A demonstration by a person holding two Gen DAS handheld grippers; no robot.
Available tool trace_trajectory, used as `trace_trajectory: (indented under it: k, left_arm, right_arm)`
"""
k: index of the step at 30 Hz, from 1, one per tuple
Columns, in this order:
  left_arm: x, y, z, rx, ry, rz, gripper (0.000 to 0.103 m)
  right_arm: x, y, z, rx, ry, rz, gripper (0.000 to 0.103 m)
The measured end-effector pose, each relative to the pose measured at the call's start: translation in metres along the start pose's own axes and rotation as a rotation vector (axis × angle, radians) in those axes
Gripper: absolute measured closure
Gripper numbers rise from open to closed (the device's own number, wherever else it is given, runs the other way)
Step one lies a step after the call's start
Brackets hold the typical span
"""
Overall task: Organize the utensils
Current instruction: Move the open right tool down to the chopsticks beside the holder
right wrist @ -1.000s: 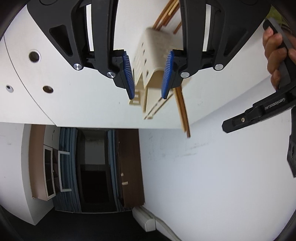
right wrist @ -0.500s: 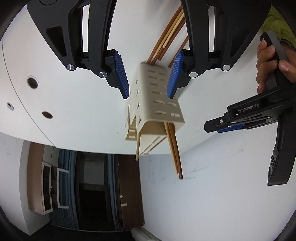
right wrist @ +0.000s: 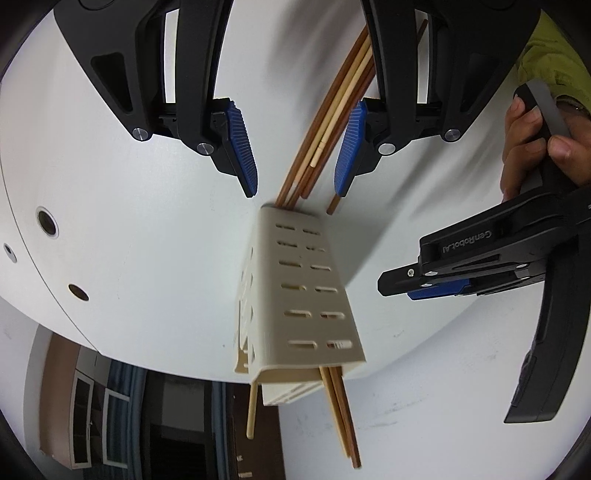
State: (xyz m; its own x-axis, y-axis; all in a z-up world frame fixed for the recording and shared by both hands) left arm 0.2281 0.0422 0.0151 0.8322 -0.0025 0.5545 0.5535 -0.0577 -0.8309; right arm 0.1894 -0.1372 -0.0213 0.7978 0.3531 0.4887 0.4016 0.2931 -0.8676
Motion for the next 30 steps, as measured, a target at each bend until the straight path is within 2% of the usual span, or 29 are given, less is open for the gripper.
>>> trace_trajectory:
  k: [8, 18, 30]
  left_arm:
    - [-0.010, 0.022, -0.005, -0.005, 0.040, 0.077, 0.066]
    - [-0.016, 0.055, -0.001, -0.062, 0.057, 0.187, 0.066]
    - [-0.021, 0.075, 0.004, -0.093, 0.055, 0.239, 0.066]
  right_arm:
    - [0.010, 0.035, -0.010, -0.007, 0.045, 0.089, 0.061]
    - [0.024, 0.071, -0.020, -0.001, 0.092, 0.144, 0.061]
    - [0.026, 0.104, -0.021, -0.008, 0.109, 0.190, 0.065]
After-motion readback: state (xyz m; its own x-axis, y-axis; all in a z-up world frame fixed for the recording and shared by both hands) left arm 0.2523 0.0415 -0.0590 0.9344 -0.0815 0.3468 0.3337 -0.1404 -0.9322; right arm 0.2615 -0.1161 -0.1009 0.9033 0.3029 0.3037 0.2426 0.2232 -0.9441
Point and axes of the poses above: each gripper's, at about its wrist camera, not at the fingertips, and y roughly the way its jaws point, z to its left, x to its top, the point moved 2 cm from there along y, roughly the way its jaws point, and after that the axes turned 11 degrees about z, right-handed, at the moved point
